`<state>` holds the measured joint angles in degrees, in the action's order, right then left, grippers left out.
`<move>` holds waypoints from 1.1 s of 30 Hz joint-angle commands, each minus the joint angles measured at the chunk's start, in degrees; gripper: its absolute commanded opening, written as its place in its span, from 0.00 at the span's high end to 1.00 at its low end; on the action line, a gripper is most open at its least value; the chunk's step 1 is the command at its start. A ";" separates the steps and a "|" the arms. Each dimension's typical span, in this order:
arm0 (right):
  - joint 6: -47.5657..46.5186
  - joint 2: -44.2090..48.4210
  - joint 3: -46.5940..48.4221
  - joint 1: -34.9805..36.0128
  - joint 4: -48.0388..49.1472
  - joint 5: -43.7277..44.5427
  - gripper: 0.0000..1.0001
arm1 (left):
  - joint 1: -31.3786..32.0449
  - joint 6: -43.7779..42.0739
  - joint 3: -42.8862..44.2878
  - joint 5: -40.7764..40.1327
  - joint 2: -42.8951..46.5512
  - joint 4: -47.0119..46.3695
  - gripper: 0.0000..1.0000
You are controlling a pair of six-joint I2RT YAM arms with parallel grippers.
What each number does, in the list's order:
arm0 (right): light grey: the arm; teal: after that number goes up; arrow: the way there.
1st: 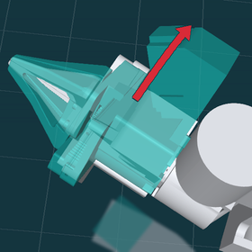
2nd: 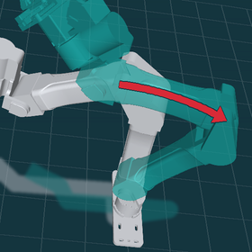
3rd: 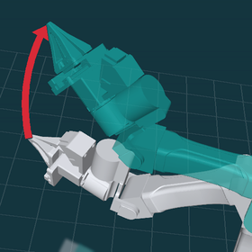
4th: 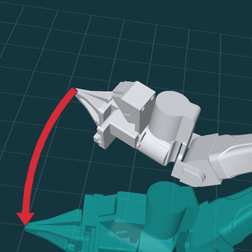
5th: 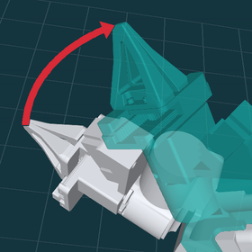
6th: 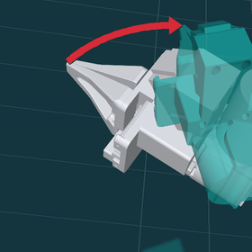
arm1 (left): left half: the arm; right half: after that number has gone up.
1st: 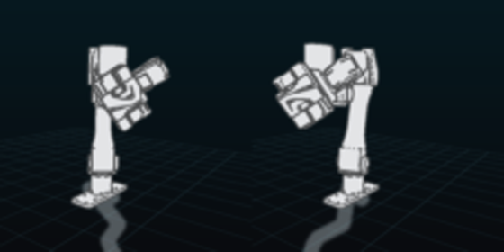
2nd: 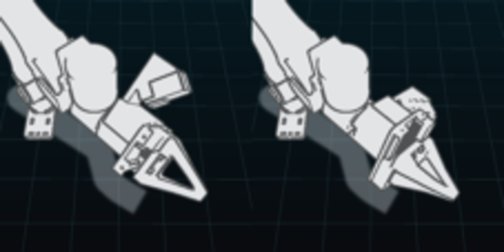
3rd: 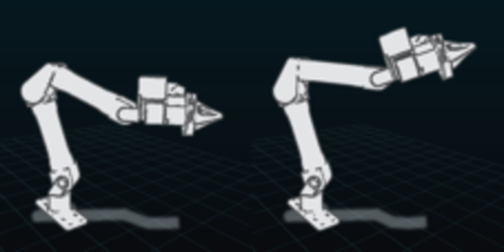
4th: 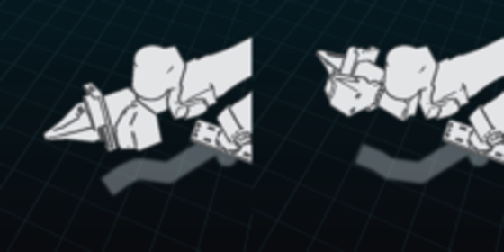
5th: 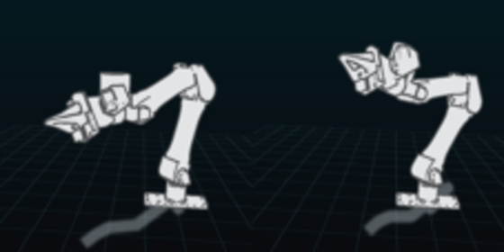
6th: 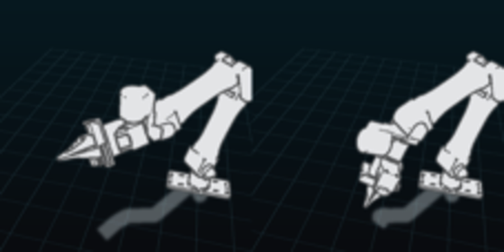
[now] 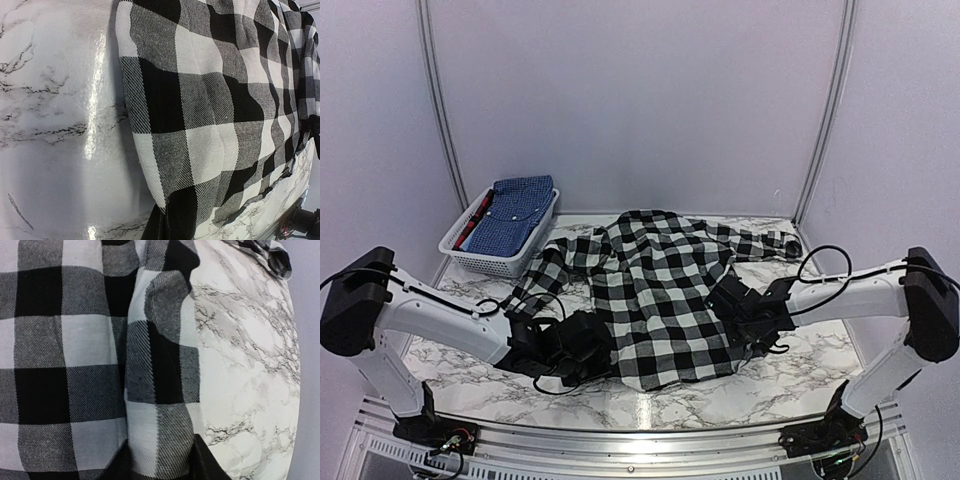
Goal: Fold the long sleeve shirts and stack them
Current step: Flatten out the flattened shirt at the center of the board.
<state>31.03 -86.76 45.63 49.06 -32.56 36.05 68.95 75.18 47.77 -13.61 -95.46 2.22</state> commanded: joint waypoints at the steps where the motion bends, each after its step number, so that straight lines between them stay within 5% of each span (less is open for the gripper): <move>1: 4.44 2.28 2.13 -2.11 -3.28 3.40 0.83 | 0.23 -1.83 -1.24 -1.24 3.68 5.95 1.00; 5: 7.31 7.16 1.47 -5.15 -7.48 3.54 1.00 | -0.08 -3.73 -4.73 -0.18 9.23 10.87 1.00; 13: 13.98 20.74 1.09 -10.90 -14.37 -5.48 1.00 | -0.83 -8.99 -9.36 4.15 18.99 18.68 1.00; 24: 30.78 33.39 3.49 -10.90 -30.82 -10.71 1.00 | -0.39 -14.84 -3.08 11.35 16.23 21.29 1.00; 27: 30.94 35.02 2.41 -10.90 -30.52 -12.00 0.79 | 0.21 -15.54 -0.76 13.07 14.62 21.29 1.00; 29: 30.07 34.64 1.86 -10.85 -30.14 -12.84 0.69 | 0.22 -15.33 -0.87 13.31 14.36 21.30 0.90; 33: 25.89 34.98 1.97 -9.92 -26.95 -13.98 0.54 | 0.31 -14.08 -2.31 10.65 17.69 21.49 0.52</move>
<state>58.41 -52.25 47.00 38.50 -61.36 22.76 68.99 61.08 45.95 -1.85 -80.34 20.82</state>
